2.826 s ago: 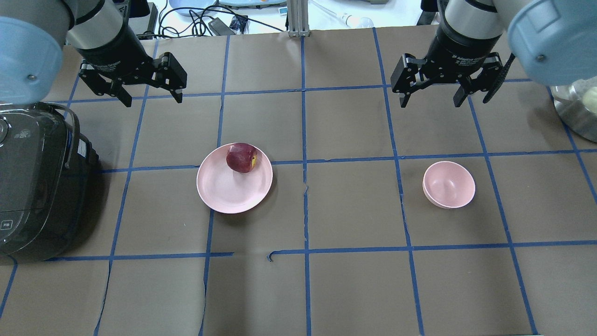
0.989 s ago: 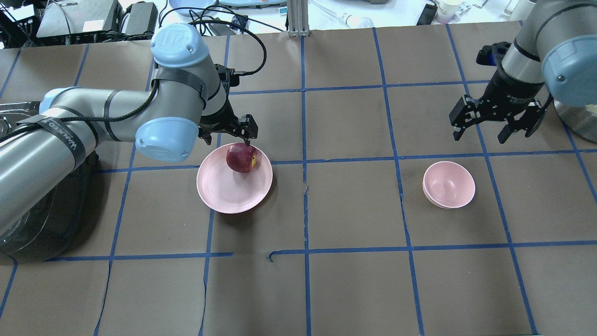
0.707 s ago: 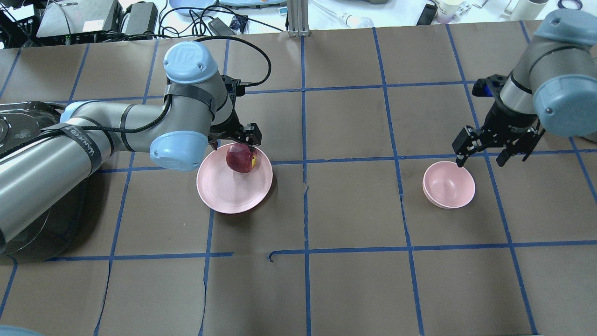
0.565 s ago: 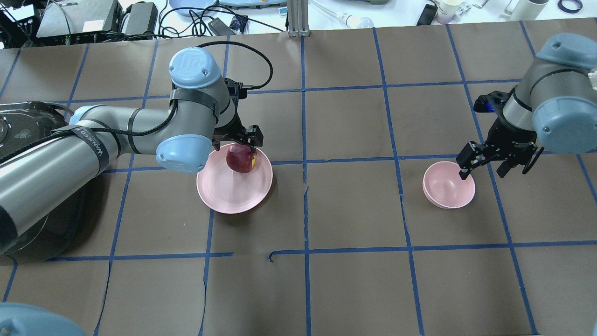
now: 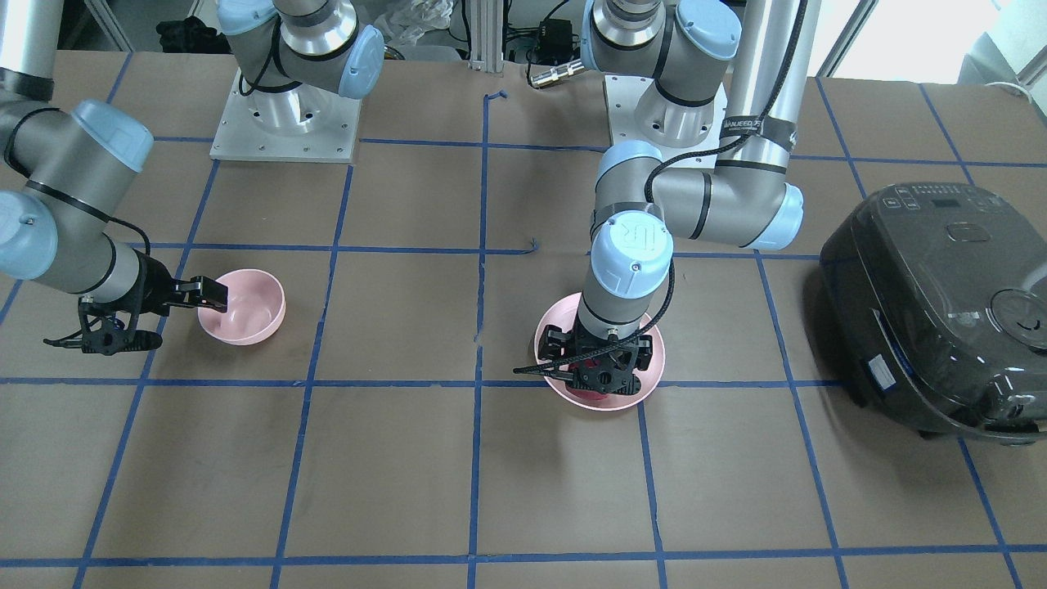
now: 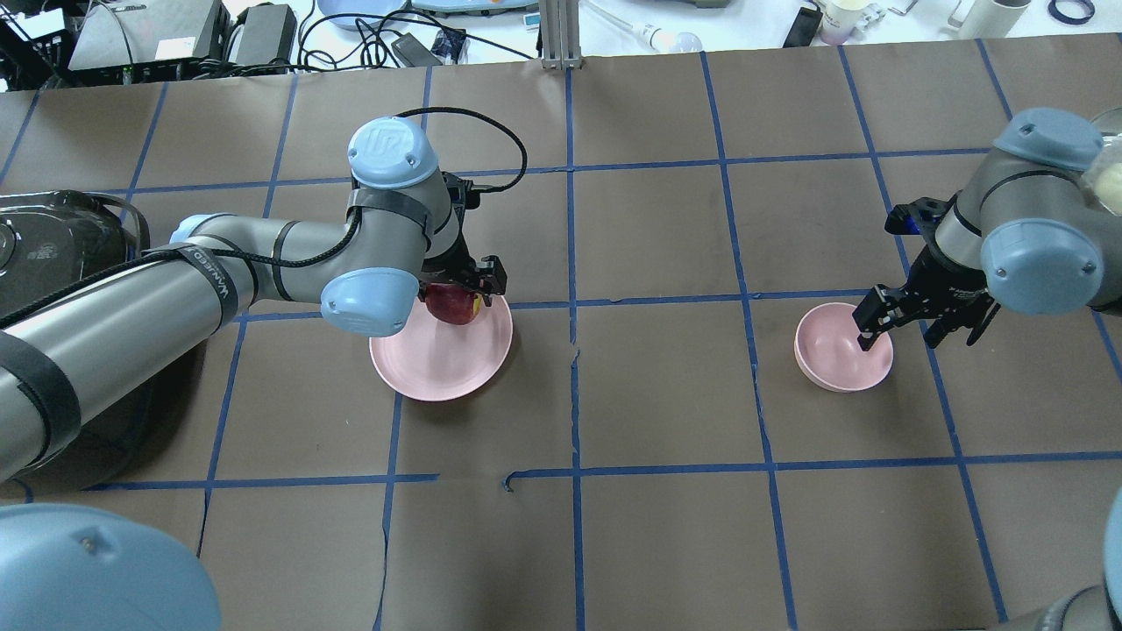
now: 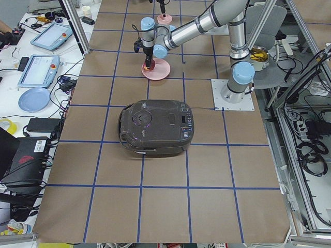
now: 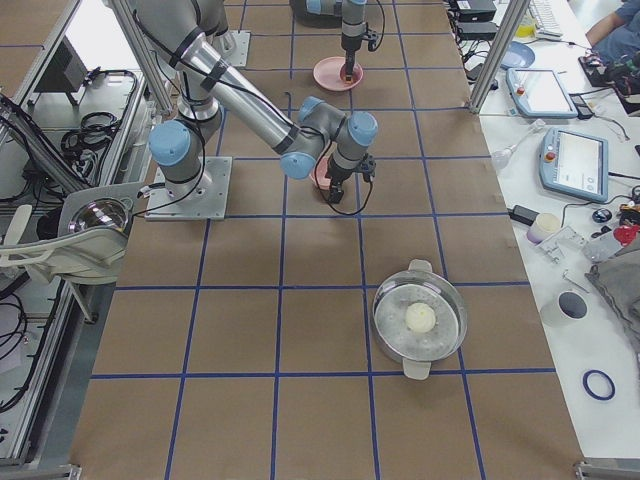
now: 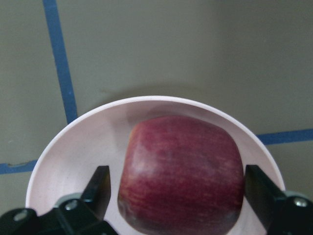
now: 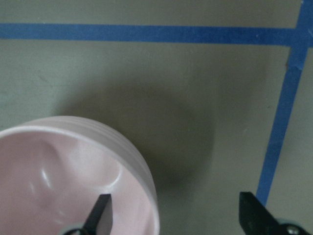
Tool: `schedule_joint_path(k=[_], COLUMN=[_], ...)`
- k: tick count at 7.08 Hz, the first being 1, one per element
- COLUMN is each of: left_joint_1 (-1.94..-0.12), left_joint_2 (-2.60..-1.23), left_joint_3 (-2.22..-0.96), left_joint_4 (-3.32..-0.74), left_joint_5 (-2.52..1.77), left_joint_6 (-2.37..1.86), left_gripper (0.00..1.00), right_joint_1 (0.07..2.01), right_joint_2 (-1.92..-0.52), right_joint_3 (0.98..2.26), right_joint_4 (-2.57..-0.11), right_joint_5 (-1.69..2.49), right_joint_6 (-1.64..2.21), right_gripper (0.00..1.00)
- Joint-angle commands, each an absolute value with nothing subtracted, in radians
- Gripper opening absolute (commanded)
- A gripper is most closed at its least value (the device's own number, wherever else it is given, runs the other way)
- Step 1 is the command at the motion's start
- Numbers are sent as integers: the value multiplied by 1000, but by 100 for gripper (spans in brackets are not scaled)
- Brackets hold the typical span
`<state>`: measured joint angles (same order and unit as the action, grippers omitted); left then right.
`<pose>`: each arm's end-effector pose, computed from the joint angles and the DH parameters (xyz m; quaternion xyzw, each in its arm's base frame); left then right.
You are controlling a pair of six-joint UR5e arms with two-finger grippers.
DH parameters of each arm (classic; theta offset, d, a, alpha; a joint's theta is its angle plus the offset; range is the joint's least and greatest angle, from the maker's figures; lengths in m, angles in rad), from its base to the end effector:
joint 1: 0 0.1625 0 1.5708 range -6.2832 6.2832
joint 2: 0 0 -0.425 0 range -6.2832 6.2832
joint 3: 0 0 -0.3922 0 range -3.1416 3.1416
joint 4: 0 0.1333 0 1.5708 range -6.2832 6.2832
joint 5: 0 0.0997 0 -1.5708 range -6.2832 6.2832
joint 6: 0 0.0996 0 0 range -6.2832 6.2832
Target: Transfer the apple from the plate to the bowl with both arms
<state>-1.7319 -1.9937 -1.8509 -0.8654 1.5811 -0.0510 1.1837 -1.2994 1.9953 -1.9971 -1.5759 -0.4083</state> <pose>-0.2226 -0.5449 0.1971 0.0550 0.9985 -0.0017 0.0050 -0.0599 -0.4988 0.1980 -0.0108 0.9909 0.1249 0.0497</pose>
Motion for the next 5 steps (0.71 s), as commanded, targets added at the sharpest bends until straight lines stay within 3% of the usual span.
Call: schedule_joint_path(k=[1,3,5], left_joint_1=[-1736,-1736,-1736], left_joint_2=[-2002,-1999,-1959], left_joint_3=[-1848,-1848,-1845], left_joint_4=[-861,-859,-856], left_joint_5=[1583,1585,1624], left_joint_6=[-20,3,35], left_gripper=[81,55,49], right_joint_1=[1184,1184,1184], right_joint_2=[-1282,-1285,-1293], right_joint_3=[1997,1996,1993], right_joint_4=[-1990,-1965,-1939], right_joint_5=[-1533,-1505,-1502], right_joint_6=[-318,-244,-244], right_gripper=[33,0,0])
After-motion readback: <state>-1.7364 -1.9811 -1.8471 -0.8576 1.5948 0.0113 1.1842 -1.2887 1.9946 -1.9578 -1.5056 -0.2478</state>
